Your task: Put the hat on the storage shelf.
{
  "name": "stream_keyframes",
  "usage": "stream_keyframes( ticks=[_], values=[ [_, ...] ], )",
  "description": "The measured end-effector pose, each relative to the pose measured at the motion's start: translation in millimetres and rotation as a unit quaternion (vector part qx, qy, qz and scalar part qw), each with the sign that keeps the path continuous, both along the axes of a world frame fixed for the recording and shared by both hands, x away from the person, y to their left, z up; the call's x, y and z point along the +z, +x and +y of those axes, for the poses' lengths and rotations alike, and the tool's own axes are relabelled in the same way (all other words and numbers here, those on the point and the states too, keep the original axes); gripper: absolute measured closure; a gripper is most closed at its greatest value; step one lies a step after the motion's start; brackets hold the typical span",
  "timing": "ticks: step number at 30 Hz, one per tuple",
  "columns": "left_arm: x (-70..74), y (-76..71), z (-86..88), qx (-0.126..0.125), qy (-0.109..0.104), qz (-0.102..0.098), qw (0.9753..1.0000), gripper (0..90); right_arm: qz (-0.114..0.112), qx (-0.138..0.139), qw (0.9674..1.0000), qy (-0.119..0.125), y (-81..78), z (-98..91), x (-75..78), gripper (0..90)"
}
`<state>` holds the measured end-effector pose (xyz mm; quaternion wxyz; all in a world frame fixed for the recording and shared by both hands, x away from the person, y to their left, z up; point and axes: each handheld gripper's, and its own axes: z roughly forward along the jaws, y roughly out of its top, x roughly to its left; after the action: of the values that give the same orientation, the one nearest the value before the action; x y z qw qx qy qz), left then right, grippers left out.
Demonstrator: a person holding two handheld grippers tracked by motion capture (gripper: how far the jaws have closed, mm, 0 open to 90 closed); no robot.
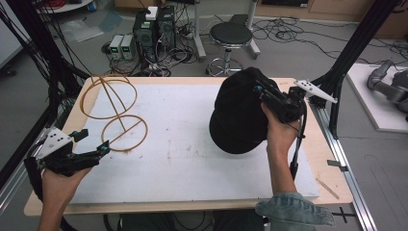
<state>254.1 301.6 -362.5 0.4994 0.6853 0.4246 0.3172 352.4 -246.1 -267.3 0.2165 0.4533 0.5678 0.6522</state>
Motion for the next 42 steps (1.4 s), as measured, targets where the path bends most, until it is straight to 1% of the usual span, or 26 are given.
stream_keyframes(
  ticks=[2,4,5,6,8,11,12,13,14,17,22,25,26,27,30,36,38,40,42],
  values=[
    [0.8,-2.4,2.7,0.002,-0.001,-0.001,1.0000,16.7,-0.006,0.014,0.9999,-0.004,7.1,7.1,8.8,68.9],
    [1.7,-4.4,4.8,0.005,-0.004,-0.003,1.0000,16.6,-0.022,0.039,0.9990,-0.005,18.3,15.9,20.1,68.9],
    [2.3,-5.5,6.0,0.006,-0.004,-0.004,1.0000,16.6,-0.032,0.045,0.9984,-0.008,21.6,18.2,23.6,69.0],
    [2.7,-6.5,7.1,0.008,-0.004,-0.005,0.9999,16.6,-0.032,0.045,0.9984,-0.008,21.6,18.2,23.6,69.0],
    [3.6,-8.3,8.9,0.009,-0.006,-0.006,0.9999,16.7,-0.044,0.054,0.9976,0.003,27.4,22.1,29.8,68.9],
    [3.9,-10.2,11.1,0.012,-0.007,-0.007,0.9999,16.7,-0.057,0.066,0.9959,0.025,36.0,29.8,41.8,69.0],
    [3.8,-10.7,11.7,0.013,-0.007,-0.007,0.9999,16.7,-0.059,0.070,0.9954,0.029,37.4,32.0,45.1,69.0],
    [3.5,-10.8,12.2,0.013,-0.008,-0.009,0.9998,16.7,-0.067,0.074,0.9946,0.029,39.3,35.3,49.4,69.0],
    [3.6,-11.5,12.6,0.014,-0.009,-0.008,0.9998,16.7,-0.070,0.079,0.9939,0.032,40.5,38.6,53.8,68.9],
    [3.9,-12.9,14.8,0.017,-0.009,-0.009,0.9998,16.6,-0.081,0.097,0.9911,0.042,44.9,49.8,67.9,68.9],
    [5.6,-15.8,18.1,0.020,-0.012,-0.012,0.9997,16.7,-0.089,0.125,0.9872,0.043,47.2,70.8,86.5,68.9],
    [6.5,-18.0,19.5,0.020,-0.010,-0.013,0.9997,16.7,-0.093,0.145,0.9834,0.054,47.3,83.2,95.2,68.9],
    [6.8,-18.8,19.8,0.021,-0.011,-0.014,0.9996,16.6,-0.098,0.155,0.9814,0.056,47.0,93.1,100.7,68.9],
    [7.2,-19.7,20.2,0.021,-0.012,-0.014,0.9996,16.6,-0.098,0.155,0.9814,0.056,47.0,93.1,100.7,68.9],
    [8.4,-23.0,22.3,0.023,-0.011,-0.015,0.9996,16.7,-0.100,0.170,0.9788,0.056,46.1,108.6,106.9,68.9],
    [10.5,-30.3,27.3,0.029,-0.010,-0.020,0.9993,16.7,-0.097,0.205,0.9727,0.050,47.1,143.8,113.6,68.9],
    [9.8,-31.6,28.3,0.029,-0.009,-0.019,0.9993,16.7,-0.097,0.218,0.9699,0.049,47.6,157.1,114.9,68.9],
    [8.9,-32.9,28.8,0.030,-0.009,-0.017,0.9994,16.6,-0.096,0.225,0.9685,0.045,47.7,167.9,115.8,68.8],
    [8.6,-34.5,29.9,0.031,-0.007,-0.017,0.9994,16.6,-0.095,0.236,0.9663,0.041,47.6,180.8,116.2,68.9]
  ],
)
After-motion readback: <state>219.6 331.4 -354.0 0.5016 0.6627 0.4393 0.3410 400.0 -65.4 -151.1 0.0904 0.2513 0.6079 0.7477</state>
